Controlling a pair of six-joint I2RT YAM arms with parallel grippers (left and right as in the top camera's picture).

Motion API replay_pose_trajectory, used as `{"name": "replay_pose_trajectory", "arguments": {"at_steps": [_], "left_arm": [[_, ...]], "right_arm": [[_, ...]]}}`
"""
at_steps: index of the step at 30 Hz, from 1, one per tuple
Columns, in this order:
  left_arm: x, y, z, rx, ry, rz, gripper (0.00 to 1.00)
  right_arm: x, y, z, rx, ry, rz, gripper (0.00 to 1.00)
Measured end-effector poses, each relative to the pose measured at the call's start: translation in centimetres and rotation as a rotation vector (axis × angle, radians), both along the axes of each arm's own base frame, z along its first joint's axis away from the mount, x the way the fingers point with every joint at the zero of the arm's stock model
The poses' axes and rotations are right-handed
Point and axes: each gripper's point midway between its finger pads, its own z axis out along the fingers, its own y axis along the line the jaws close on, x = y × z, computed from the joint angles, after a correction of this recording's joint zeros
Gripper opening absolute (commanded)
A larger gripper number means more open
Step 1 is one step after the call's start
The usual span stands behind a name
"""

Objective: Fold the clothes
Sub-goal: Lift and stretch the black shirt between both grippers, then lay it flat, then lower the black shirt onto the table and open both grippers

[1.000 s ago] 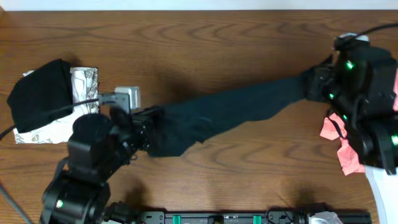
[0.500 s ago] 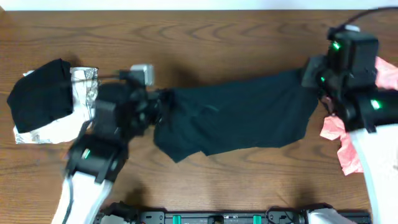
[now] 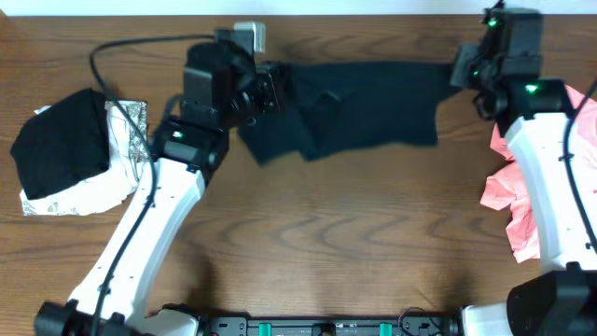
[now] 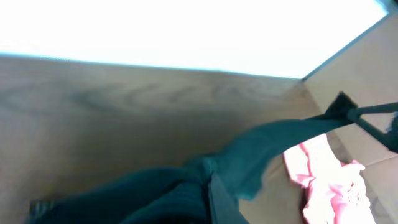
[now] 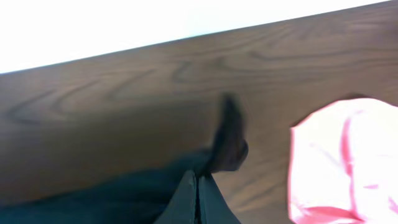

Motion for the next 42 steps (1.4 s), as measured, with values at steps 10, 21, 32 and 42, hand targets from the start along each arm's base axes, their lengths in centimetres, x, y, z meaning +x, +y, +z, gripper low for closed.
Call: {"name": "replay_pose_trajectory", "arguments": {"at_steps": [10, 21, 32, 42], "left_arm": [[-7.3, 2.3, -7.9, 0.165, 0.446, -0.033, 0.06], [-13.6, 4.8, -17.6, 0.317, 0.875, -0.024, 0.06], [-14.2, 5.1, -18.9, 0.34, 0.926, -0.02, 0.07], [-15.7, 5.6, -19.1, 0.36, 0.989, -0.02, 0.06]], "right_arm": [[-6.7, -1.1, -3.6, -0.006, 0.322, -0.018, 0.01], [-15.9, -0.7, -7.3, 0.011, 0.723, -0.005, 0.01], [-17.5, -0.7, -8.9, 0.013, 0.8, -0.004, 0.01], [-18.3, -0.7, -10.0, 0.013, 0.837, -0.005, 0.01]]}}
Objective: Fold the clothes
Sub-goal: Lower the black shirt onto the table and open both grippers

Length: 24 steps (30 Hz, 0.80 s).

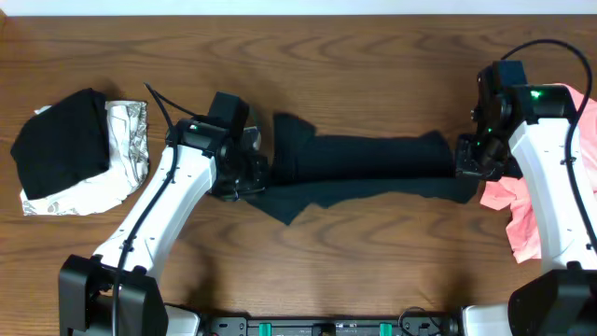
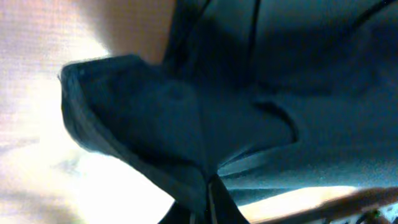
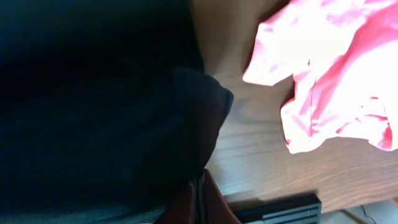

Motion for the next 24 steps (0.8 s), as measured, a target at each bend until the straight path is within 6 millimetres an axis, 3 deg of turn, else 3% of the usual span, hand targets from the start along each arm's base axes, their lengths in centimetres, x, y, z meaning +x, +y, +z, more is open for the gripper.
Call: {"name": "replay_pose_trajectory", "arguments": {"at_steps": [6, 15, 23, 24], "left_arm": [[-3.8, 1.0, 0.0, 0.039, 0.161, 0.0, 0.07], [-3.8, 1.1, 0.0, 0.044, 0.159, -0.002, 0.15], [-3.4, 1.0, 0.0, 0.04, 0.144, -0.005, 0.18], [-3.4, 1.0, 0.0, 0.039, 0.142, -0.005, 0.27]], "right_arm": [[-3.1, 0.2, -1.6, 0.012, 0.13, -0.001, 0.02], [-5.4, 0.3, -3.6, 0.016, 0.223, -0.002, 0.02], [-5.8, 0.2, -4.7, 0.014, 0.236, -0.002, 0.02], [-5.7, 0.2, -4.8, 0.013, 0.231, -0.002, 0.02]]}}
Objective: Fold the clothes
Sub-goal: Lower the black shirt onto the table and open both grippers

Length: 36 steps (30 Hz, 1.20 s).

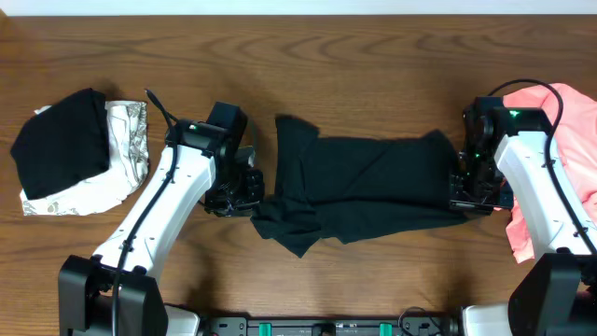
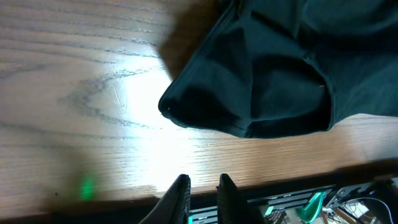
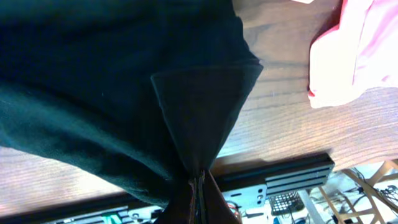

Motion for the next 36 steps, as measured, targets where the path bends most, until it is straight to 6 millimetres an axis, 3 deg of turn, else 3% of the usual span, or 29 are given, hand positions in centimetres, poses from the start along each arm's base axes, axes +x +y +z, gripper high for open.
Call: {"name": "replay_pose_trajectory", "arguments": {"at_steps": [3, 8, 9, 11, 15, 18, 23, 25, 27, 28, 30, 36], "left_arm": [[0.0, 0.0, 0.0, 0.001, -0.003, -0.006, 0.49], [1.0, -0.2, -0.1, -0.008, -0.046, -0.007, 0.5], [1.7, -0.4, -0.1, -0.017, -0.077, -0.008, 0.49], [3.5, -0.9, -0.1, -0.038, -0.152, -0.013, 0.35], [7.4, -2.0, 0.5, -0.085, -0.33, -0.049, 0.19], [9.5, -2.7, 1.2, -0.11, -0.43, -0.06, 0.06], [12.7, -3.6, 2.8, -0.147, -0.585, -0.073, 0.06], [13.5, -4.0, 3.3, -0.159, -0.626, -0.078, 0.12], [13.9, -4.6, 3.6, -0.168, -0.651, -0.092, 0.31], [13.9, -5.0, 3.6, -0.174, -0.656, -0.098, 0.35], [13.9, -5.9, 3.4, -0.183, -0.66, -0.114, 0.51], [14.7, -8.1, 0.7, -0.195, -0.636, -0.144, 0.54]], "right_arm": [[0.3, 0.0, -0.1, 0.0, -0.011, 0.0, 0.02], [0.7, 0.0, -0.2, 0.0, -0.029, 0.001, 0.06], [0.9, 0.0, -0.2, 0.0, -0.039, 0.001, 0.08], [2.0, 0.0, -0.5, 0.0, -0.082, 0.001, 0.15], [5.9, 0.0, -0.8, -0.002, -0.245, 0.011, 0.28], [8.5, 0.1, -0.6, 0.005, -0.349, 0.016, 0.45], [13.4, 1.2, 1.3, 0.07, -0.549, 0.031, 0.54], [14.6, 1.7, 2.0, 0.096, -0.597, 0.037, 0.58], [14.8, 2.1, 2.1, 0.118, -0.605, 0.046, 0.59], [14.8, 2.2, 1.9, 0.123, -0.6, 0.046, 0.59], [14.8, 2.3, 1.5, 0.131, -0.586, 0.045, 0.6], [15.6, 2.3, -1.5, 0.139, -0.529, 0.039, 0.6]]}}
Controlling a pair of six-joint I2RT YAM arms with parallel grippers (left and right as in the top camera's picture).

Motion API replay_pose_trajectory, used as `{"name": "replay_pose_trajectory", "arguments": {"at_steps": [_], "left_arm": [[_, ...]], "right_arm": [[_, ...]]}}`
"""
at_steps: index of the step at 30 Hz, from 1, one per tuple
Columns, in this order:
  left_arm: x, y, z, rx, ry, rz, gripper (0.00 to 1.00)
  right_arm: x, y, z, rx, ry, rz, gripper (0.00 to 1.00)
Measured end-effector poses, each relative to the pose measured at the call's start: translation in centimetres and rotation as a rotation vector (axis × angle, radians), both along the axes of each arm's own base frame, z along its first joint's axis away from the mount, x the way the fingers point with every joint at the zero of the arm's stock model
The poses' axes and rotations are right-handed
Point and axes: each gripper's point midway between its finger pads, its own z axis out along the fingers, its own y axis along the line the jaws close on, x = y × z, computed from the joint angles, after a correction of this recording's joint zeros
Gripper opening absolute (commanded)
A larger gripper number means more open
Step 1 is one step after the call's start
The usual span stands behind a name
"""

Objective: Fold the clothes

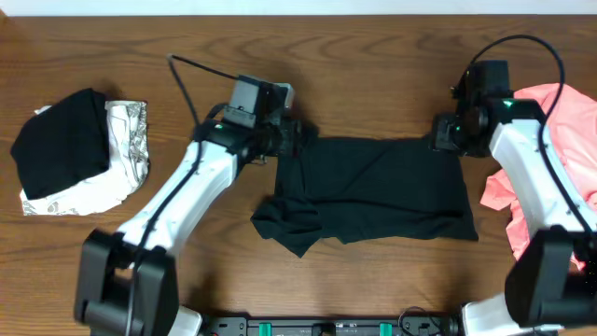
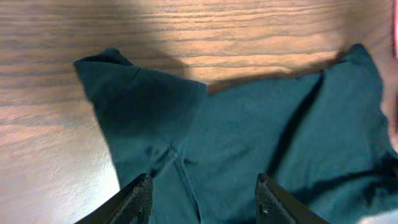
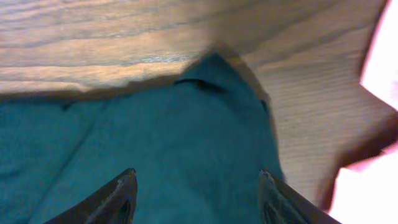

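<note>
A dark garment lies spread across the middle of the wooden table, with its near left corner bunched up. My left gripper hovers over the garment's far left corner. In the left wrist view it is open above the dark cloth, with nothing between its fingers. My right gripper is at the far right corner. It is open too, over the cloth's pointed corner.
At the table's left end, a folded black cloth rests on a silvery patterned cloth. A pink garment is heaped at the right edge, beside my right arm. A black rail runs along the front edge.
Both grippers were at the garment's near edge and are now at its far corners. The right one was shut on the cloth and is now open. The left one's fingers stand wide apart.
At first both grippers held the dark garment stretched along the far side of the table. Then they held it at mid-table, doubled over. Then they were at the near edge, with the left off the cloth. Now the garment lies spread, both grippers open over its far corners.
</note>
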Motion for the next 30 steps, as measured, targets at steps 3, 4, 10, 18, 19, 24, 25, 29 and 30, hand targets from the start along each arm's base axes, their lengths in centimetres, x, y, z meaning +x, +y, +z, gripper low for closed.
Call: {"name": "replay_pose_trajectory", "arguments": {"at_steps": [3, 4, 10, 18, 19, 24, 25, 29, 30], "left_arm": [[0.7, -0.3, -2.2, 0.005, 0.029, 0.01, 0.54], [0.9, -0.3, -2.9, 0.007, 0.04, 0.014, 0.56], [1.6, -0.6, -5.7, 0.011, 0.069, 0.025, 0.63], [2.4, -0.1, -6.1, 0.044, 0.043, 0.051, 0.64], [2.5, 0.0, -6.2, 0.051, 0.039, 0.055, 0.65], [2.9, 0.8, -7.0, 0.095, 0.035, 0.081, 0.65], [2.9, 0.9, -7.2, 0.104, 0.036, 0.086, 0.65], [3.1, 1.3, -7.8, 0.126, 0.035, 0.097, 0.65], [3.1, 1.3, -7.9, 0.129, 0.036, 0.098, 0.65]], "right_arm": [[0.6, -0.4, -1.4, 0.002, 0.015, -0.011, 0.61], [0.7, -0.5, -1.8, 0.002, 0.021, -0.013, 0.61], [1.0, -0.9, -2.7, 0.001, 0.03, -0.024, 0.62], [1.1, -0.9, -2.7, 0.002, 0.028, -0.024, 0.62], [1.1, -0.9, -2.7, 0.002, 0.029, -0.024, 0.62], [1.0, -0.9, -2.7, 0.002, 0.03, -0.024, 0.62], [1.0, -0.9, -2.7, 0.002, 0.03, -0.024, 0.63], [1.0, -0.9, -2.7, 0.002, 0.03, -0.024, 0.62], [1.0, -0.9, -2.7, 0.002, 0.031, -0.024, 0.63]]}}
